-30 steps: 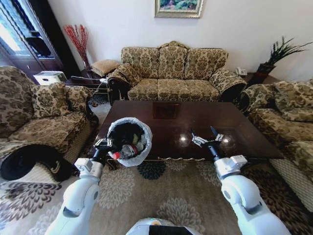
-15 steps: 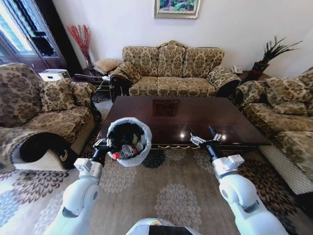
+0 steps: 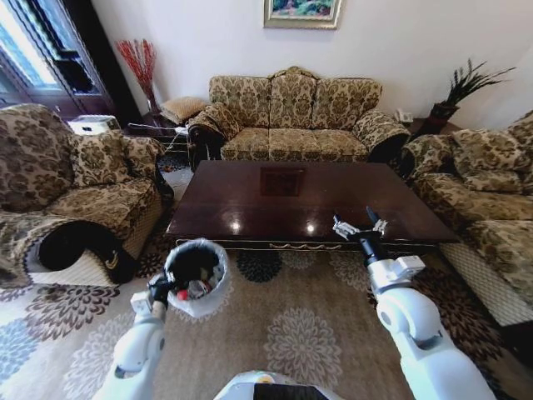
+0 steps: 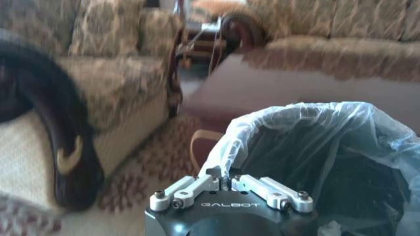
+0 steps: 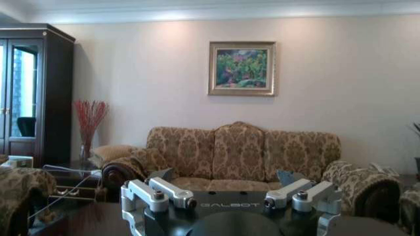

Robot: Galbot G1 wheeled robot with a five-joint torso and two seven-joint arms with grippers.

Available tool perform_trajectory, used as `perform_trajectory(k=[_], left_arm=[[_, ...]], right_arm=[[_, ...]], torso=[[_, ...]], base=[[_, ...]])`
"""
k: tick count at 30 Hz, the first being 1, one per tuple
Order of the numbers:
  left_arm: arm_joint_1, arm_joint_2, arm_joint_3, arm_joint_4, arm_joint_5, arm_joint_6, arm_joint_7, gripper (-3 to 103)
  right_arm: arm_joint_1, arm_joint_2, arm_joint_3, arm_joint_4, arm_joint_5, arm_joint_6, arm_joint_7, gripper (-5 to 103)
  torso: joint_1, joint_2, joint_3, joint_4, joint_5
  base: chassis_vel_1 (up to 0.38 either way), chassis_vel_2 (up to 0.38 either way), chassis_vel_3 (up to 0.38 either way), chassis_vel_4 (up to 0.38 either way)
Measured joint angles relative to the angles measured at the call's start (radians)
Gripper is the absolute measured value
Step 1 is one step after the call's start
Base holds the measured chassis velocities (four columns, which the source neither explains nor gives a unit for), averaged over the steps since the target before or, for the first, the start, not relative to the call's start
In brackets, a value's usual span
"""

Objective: Move to the front of the table and place the trash on the table into the trash bin.

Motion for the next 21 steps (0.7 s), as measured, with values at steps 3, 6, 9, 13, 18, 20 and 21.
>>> perform_trajectory(k=[3,6,9,13,18,20,21], left_arm=[[-0.038,-0.015,0.005,0.156,0.019,-0.069,0.008,3],[-0.076,-0.023,0.008,0.288,0.012,-0.106,0.010,3],[-0.111,-0.025,0.008,0.425,-0.090,-0.122,0.011,3],[-0.122,-0.034,-0.001,0.497,-0.151,-0.155,0.006,3],[-0.202,-0.039,0.007,0.712,-0.185,-0.241,0.007,3],[-0.227,-0.039,0.015,0.767,-0.198,-0.259,0.017,3],[-0.227,-0.039,0.015,0.767,-0.198,-0.259,0.017,3]], right_arm=[[-0.012,-0.001,0.014,0.000,0.003,0.003,-0.001,100],[-0.024,0.000,0.024,-0.005,0.004,0.010,-0.004,100],[-0.009,-0.002,0.005,-0.030,0.004,0.018,-0.011,100],[0.035,-0.013,-0.042,-0.061,0.004,0.022,-0.014,100],[0.034,-0.025,-0.044,-0.078,0.011,0.035,-0.019,100],[0.025,-0.026,-0.033,-0.082,0.014,0.042,-0.021,100],[0.025,-0.026,-0.033,-0.082,0.014,0.042,-0.021,100]], torso=[[0.000,0.000,0.000,-0.0002,-0.0001],[0.000,0.000,0.000,-0.0001,0.0000],[0.001,0.000,0.000,-0.0002,-0.0002],[0.000,0.000,0.000,0.0005,-0.0002],[0.001,0.000,0.000,0.0000,-0.0001],[0.000,0.000,0.000,-0.0002,-0.0006],[0.000,0.000,0.000,-0.0002,-0.0006]], base=[[0.000,0.000,0.000,0.000],[0.000,0.000,0.000,0.000],[0.000,0.000,0.000,0.000],[0.000,0.000,0.000,0.000],[0.000,0.000,0.000,0.000],[0.000,0.000,0.000,0.000],[0.000,0.000,0.000,0.000]])
